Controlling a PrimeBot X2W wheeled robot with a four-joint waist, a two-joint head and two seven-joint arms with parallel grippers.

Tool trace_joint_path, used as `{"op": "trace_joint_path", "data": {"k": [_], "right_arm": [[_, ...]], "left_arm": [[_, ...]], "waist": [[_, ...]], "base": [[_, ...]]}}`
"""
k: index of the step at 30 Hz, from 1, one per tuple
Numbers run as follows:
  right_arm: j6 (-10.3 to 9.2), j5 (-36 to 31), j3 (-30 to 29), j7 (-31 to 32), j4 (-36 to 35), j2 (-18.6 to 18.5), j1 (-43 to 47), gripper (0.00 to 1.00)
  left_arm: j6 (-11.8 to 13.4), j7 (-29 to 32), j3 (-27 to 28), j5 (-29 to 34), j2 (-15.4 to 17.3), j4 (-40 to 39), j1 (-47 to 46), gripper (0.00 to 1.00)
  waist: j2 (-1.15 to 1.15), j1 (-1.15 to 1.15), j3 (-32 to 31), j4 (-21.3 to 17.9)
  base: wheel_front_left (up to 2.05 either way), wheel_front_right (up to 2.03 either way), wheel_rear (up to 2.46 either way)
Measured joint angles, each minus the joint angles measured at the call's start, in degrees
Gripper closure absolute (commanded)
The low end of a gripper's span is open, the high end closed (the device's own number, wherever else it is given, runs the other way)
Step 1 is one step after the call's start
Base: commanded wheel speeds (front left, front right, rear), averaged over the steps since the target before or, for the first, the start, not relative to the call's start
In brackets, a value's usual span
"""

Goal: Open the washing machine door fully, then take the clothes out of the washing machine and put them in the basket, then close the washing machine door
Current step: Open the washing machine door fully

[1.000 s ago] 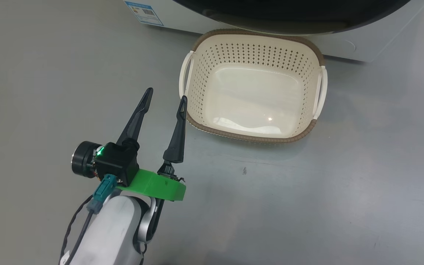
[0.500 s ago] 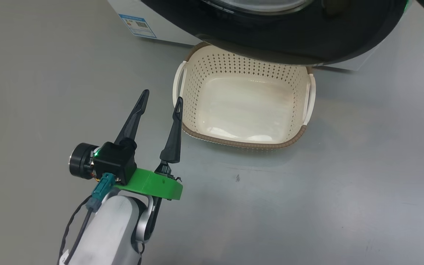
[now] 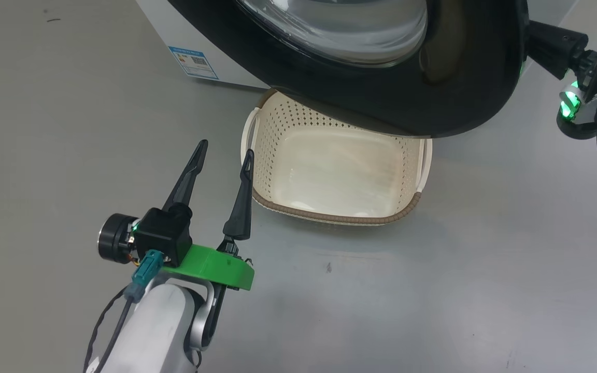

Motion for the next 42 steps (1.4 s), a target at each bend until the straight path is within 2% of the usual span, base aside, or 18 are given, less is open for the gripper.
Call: {"op": "trace_joint_path", "data": {"k": [8,23,32,42], "right_arm": [[0.87,0.76,1.26,1.16,-0.26,2.15,4.08,1.00],[0.94,1.21,3.34,1.94,-3.31,6.77,12.32,1.00],[1.40,1.48,5.78,2.38,-6.82,10.13,17.56,1.00],[1.41,1.51,7.86,2.50,-11.44,12.21,22.17,1.00]], "left_arm": [[0.00,0.00,0.25,0.00,0.01,1.36,2.24,0.00],[0.00,0.00,1.63,0.01,0.04,3.25,5.75,0.00],[0.00,0.00,1.59,0.07,0.07,3.94,7.31,0.00],[0.00,0.00,1.38,0.07,0.09,4.08,8.14,0.00]], "waist": [[0.00,0.00,-2.76,-0.15],[0.00,0.00,-8.10,-0.37],[0.00,0.00,-10.96,-0.12],[0.00,0.00,-12.61,0.65]], "base": [[0.00,0.00,0.00],[0.00,0.00,0.00],[0.00,0.00,0.00],[0.00,0.00,0.00]]}}
